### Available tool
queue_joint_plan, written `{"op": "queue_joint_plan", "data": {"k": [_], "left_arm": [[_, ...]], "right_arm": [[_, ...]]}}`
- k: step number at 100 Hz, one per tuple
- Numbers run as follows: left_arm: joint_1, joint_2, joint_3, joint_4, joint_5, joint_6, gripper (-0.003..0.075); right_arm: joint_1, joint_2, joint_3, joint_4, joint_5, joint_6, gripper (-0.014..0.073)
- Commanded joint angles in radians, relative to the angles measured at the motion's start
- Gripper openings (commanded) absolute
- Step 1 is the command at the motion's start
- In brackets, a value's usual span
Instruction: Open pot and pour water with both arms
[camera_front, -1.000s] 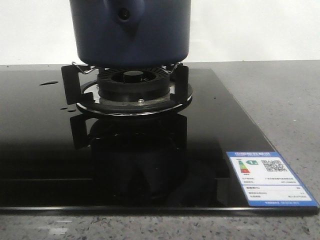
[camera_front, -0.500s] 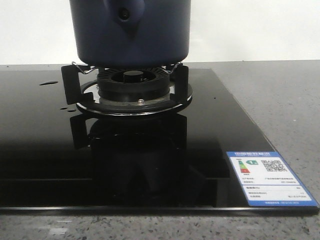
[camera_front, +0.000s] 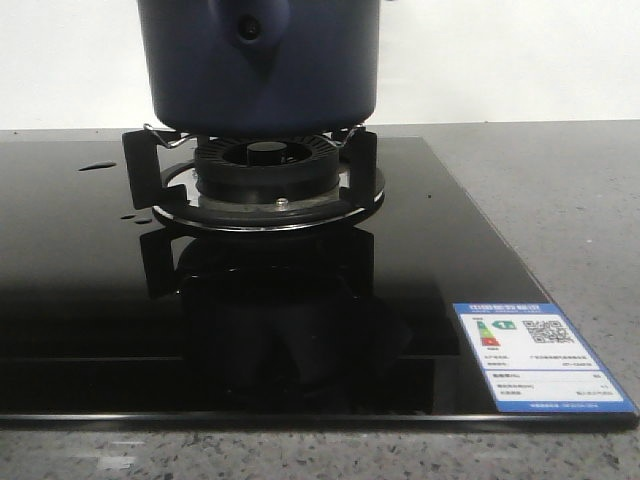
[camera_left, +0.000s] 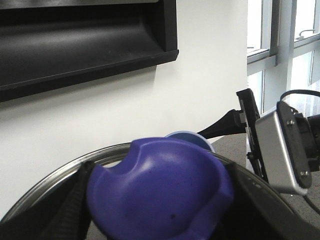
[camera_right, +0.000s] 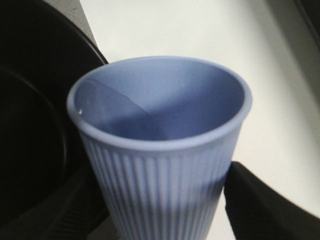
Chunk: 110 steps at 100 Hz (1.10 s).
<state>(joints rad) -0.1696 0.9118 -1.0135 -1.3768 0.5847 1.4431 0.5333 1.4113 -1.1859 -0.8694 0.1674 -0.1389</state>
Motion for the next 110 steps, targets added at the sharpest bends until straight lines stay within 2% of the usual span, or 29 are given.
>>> {"op": "queue_joint_plan", "data": {"k": [1,13,33,61,75,101,110], "left_arm": [[0.004,-0.011,-0.031,-0.067,-0.019,-0.012,0.0285],[0.004,-0.011,-0.031,-0.067,-0.019,-0.012,0.0285],[0.004,-0.011,-0.031,-0.067,-0.019,-0.012,0.0285],[0.004,-0.011,-0.031,-0.067,-0.019,-0.012,0.0285],[0.004,-0.011,-0.031,-0.067,-0.019,-0.012,0.0285],[0.004,-0.011,-0.031,-0.067,-0.019,-0.012,0.0285],[0.004,-0.011,-0.031,-0.067,-0.019,-0.012,0.0285]], "right_arm": [[0.0,-0.021,-0.038,-0.057,-0.07,-0.002,0.0276],[0.0,-0.013,-0.04,-0.124,-0.074,-0.002,0.0276],[0.0,-0.012,-0.04,-0.335,-0.13,-0.002,0.0276],[0.0,0.014,-0.04,-0.343,-0.14,-0.002,0.0276],[0.0,0.025,-0.04,-0.429,-0.139,-0.002,0.0276],[0.0,0.025,-0.04,-0.471,-0.104,-0.002,0.0276],[0.0,0.025,-0.04,-0.552,-0.091,-0.002,0.0276]]}}
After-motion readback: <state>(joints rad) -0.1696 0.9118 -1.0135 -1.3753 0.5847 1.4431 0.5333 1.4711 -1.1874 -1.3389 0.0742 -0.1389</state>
